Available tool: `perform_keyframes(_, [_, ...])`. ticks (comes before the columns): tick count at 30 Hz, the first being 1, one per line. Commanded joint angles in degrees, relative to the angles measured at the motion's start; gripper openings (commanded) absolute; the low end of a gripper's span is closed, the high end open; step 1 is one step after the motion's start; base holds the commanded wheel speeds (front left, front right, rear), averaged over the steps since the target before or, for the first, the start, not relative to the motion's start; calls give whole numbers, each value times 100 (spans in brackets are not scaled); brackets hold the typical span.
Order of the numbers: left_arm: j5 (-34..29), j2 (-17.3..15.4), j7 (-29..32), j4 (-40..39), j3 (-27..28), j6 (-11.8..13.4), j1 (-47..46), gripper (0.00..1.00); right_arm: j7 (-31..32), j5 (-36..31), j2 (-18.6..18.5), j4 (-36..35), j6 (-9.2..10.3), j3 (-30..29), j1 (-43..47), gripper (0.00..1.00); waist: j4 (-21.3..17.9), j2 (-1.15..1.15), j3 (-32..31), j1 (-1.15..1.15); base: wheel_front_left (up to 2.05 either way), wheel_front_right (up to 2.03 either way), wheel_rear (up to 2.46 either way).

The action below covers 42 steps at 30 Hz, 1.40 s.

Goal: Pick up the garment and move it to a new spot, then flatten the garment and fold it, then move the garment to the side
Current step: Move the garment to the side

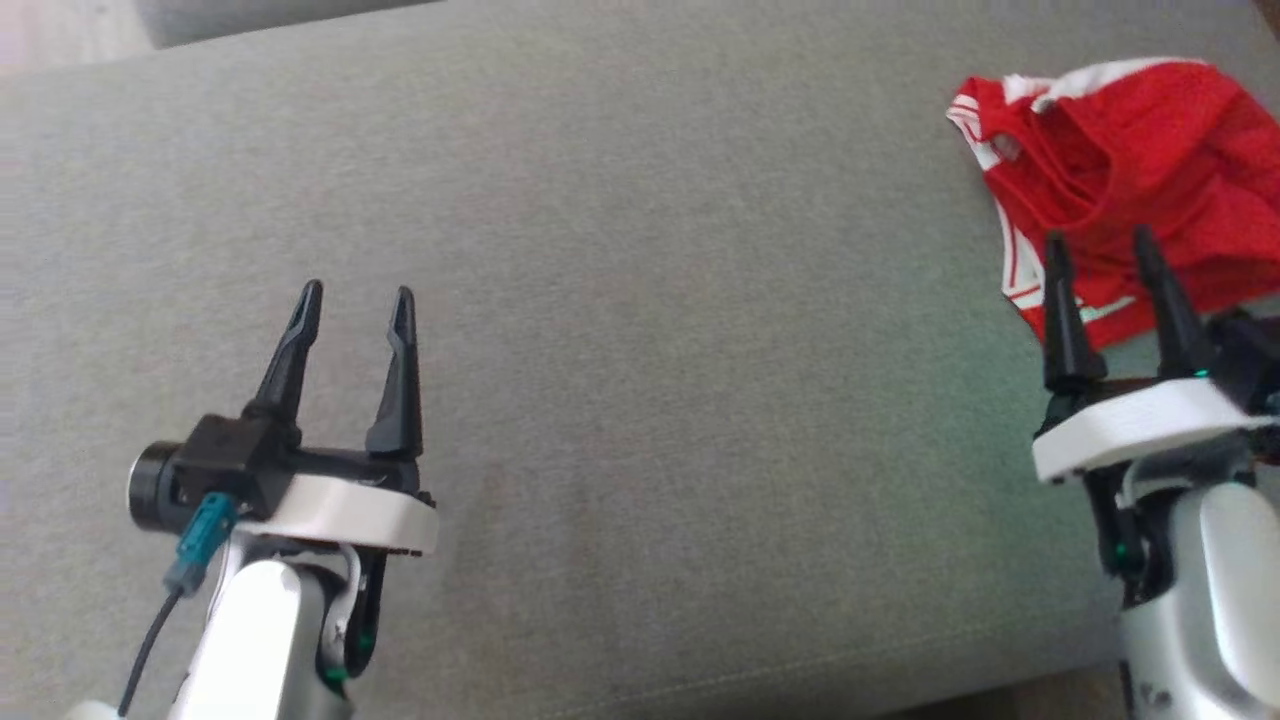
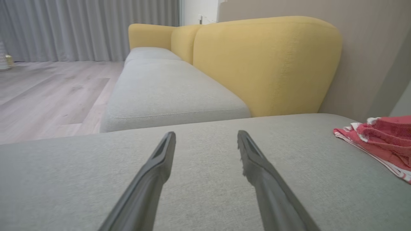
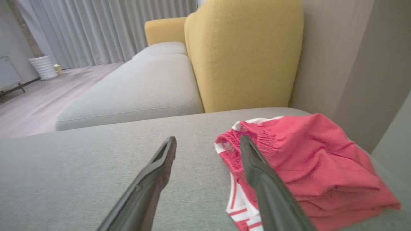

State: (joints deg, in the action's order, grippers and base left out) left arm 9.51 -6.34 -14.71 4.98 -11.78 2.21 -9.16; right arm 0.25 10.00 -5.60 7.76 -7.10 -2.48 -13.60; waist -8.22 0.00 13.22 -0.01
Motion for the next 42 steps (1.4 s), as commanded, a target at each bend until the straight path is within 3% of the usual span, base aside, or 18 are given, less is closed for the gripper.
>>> perform_keyframes(1, [32, -43, -29, -222, 219, 36, -80, 100, -41, -20, 15, -256, -39, 135, -76, 100, 118, 0, -100, 1, 0, 0, 0])
perform_keyframes(14, [101, -91, -29, -173, 516, 213, 646, 100, -69, -168, 223, -1001, -39, 661, 834, 100, 879, 0, -805, 1, 0, 0, 0])
perform_keyframes(27, [146, -228, 89, -305, 424, 199, 1471, 100, 180, -202, 265, -1355, -39, 618, 1788, 100, 1006, 0, -1421, 1, 0, 0, 0])
perform_keyframes(42, [114, -324, 148, -356, 363, 306, 1686, 100, 287, -192, 271, -1503, -39, 661, 2012, 100, 967, 0, -1548, 1, 0, 0, 0])
